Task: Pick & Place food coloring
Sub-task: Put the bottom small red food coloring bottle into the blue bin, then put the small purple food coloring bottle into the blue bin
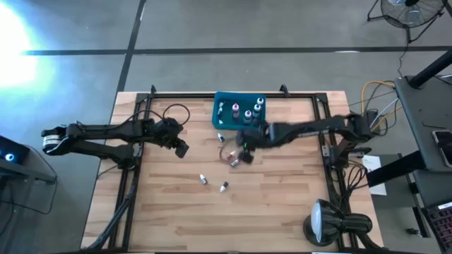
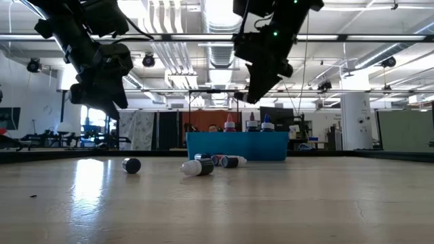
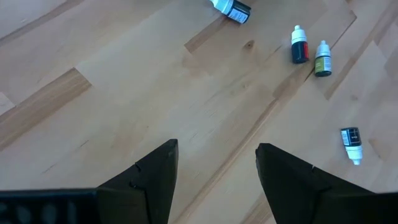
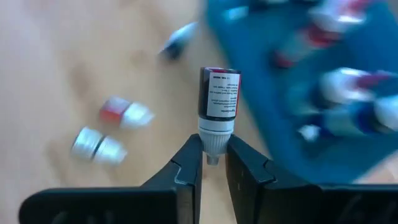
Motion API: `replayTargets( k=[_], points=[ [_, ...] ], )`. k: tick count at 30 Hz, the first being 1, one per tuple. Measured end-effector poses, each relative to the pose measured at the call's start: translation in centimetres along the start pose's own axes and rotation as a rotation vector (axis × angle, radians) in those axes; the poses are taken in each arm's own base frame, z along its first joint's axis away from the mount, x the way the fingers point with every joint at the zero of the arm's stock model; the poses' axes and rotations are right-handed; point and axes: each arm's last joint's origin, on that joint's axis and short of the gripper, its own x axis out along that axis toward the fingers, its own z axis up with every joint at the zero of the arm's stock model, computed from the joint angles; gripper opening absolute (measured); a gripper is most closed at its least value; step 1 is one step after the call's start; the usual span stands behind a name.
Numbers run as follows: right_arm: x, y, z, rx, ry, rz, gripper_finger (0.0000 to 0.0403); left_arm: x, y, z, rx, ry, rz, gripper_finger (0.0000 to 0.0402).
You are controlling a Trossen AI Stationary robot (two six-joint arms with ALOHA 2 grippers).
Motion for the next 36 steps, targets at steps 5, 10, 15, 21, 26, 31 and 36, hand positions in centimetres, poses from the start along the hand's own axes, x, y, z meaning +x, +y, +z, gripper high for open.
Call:
replayTargets(
  k=[5,10,15,21,26,31,36],
  points=[
    [0.2,-5.9,1.8,0.335,-0.033,-0.019,0.0046,0.0,0.0,0.0,0.012,-0.004,-0.003,0.0192],
    [1.1,-9.6,3.4,0.512,-0.073,0.127,0.0046,0.0,0.0,0.1,0.011,-0.005,-0.004,0.0192],
    [2.1,-10.4,3.8,0.553,-0.023,0.222,0.0050,0.0,-0.1,0.0,0.002,0.001,-0.012,0.0192],
    [2.1,-10.6,4.1,0.575,-0.054,0.197,0.0089,0.0,-0.1,0.0,-0.003,0.003,-0.015,0.0192],
    [1.8,-10.7,4.4,0.583,-0.074,0.184,0.0141,0.0,-0.1,0.0,-0.003,0.003,-0.015,0.0192],
    [1.1,-10.2,4.8,0.496,-0.103,0.190,0.0186,0.0,-0.1,0.0,-0.003,0.011,-0.022,0.0192],
    [-0.4,-7.5,4.6,0.270,-0.099,0.251,0.0202,0.3,-0.5,-0.3,0.179,0.076,-0.095,0.0192]
  ],
)
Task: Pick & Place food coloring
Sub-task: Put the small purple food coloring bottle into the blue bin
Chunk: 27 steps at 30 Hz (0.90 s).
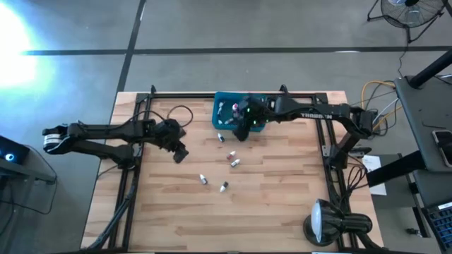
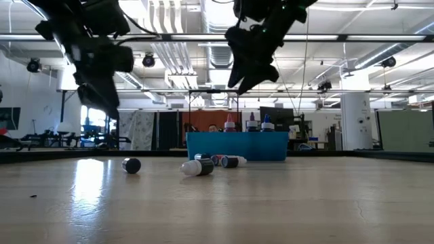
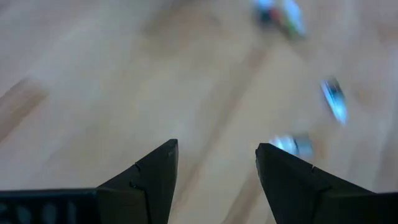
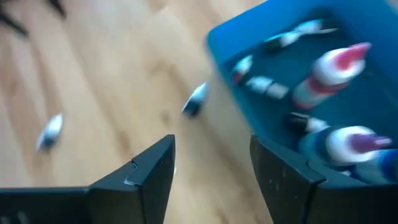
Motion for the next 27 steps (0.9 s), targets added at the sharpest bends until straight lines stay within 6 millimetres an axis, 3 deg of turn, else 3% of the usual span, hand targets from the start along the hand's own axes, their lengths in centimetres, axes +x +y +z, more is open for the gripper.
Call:
replayTargets(
  k=[5,9,15,27],
  points=[
    [-0.3,3.5,-2.5,-0.163,0.108,0.041,0.0200,0.1,-1.1,-0.6,0.492,0.039,-0.127,0.0192],
    [-0.8,6.2,-4.7,-0.166,0.181,0.063,0.0201,0.6,-1.9,-0.5,0.744,0.004,-0.157,0.0192],
    [-1.5,9.1,-6.7,-0.113,0.180,0.031,0.0201,3.5,-2.9,-0.7,0.907,-0.018,-0.275,0.0192],
    [-2.3,11.0,-8.8,-0.025,0.228,0.020,0.0201,8.1,-5.2,-2.4,1.114,0.027,-0.357,0.0192]
  ],
)
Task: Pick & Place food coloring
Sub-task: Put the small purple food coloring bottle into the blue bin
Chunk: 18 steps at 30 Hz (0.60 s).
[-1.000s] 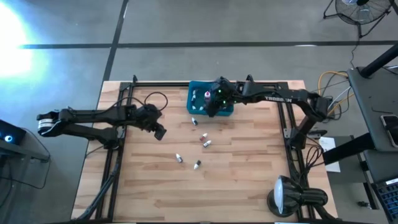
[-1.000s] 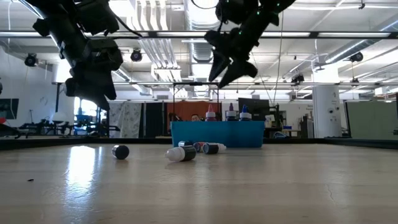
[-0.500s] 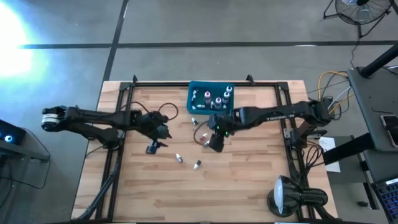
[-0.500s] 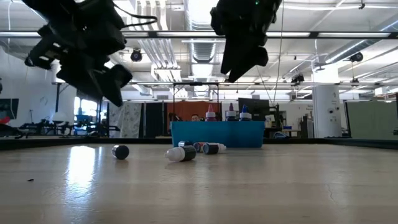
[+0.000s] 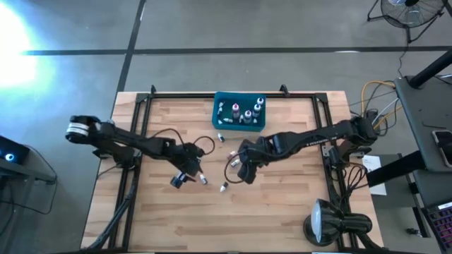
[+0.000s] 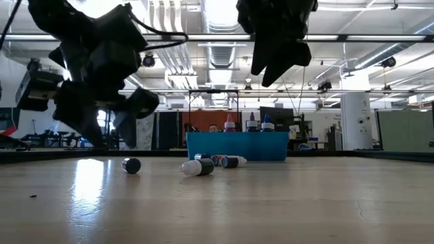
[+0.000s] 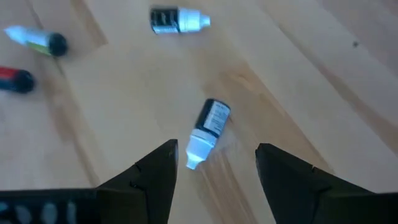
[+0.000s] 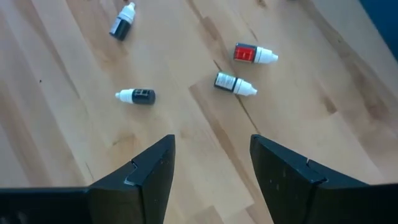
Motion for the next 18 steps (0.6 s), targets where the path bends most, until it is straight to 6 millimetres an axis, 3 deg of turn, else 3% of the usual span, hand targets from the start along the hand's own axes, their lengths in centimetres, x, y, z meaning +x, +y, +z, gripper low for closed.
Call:
replayTargets(
  k=[10,18],
  points=[
    [0.0,0.3,-0.5,0.014,0.002,-0.015,0.0201,2.8,0.5,-0.8,0.026,0.092,0.062,0.0192],
    [0.1,0.1,-0.6,0.005,-0.002,-0.045,0.0201,3.4,0.6,0.4,0.020,0.078,0.054,0.0163]
  ],
)
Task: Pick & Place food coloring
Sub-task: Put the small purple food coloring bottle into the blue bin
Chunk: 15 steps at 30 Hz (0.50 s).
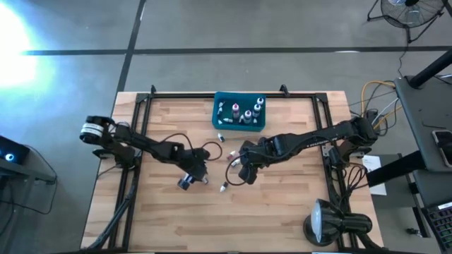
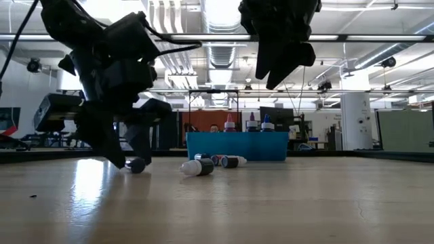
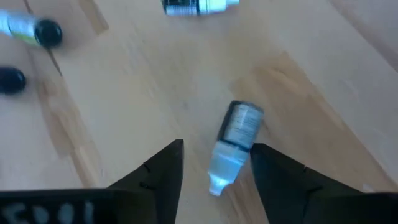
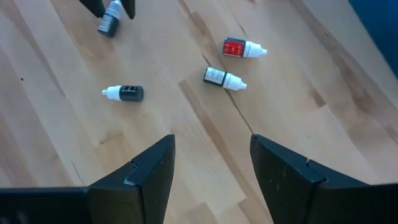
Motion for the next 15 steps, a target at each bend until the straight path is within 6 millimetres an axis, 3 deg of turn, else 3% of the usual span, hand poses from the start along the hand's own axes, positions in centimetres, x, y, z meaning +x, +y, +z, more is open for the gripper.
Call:
replayTargets(
  k=[15],
  points=[
    [0.31,-0.26,-0.19,-0.031,-0.007,-0.032,0.0201,0.47,-0.04,-0.34,-0.021,0.039,-0.009,0.0082]
  ],
)
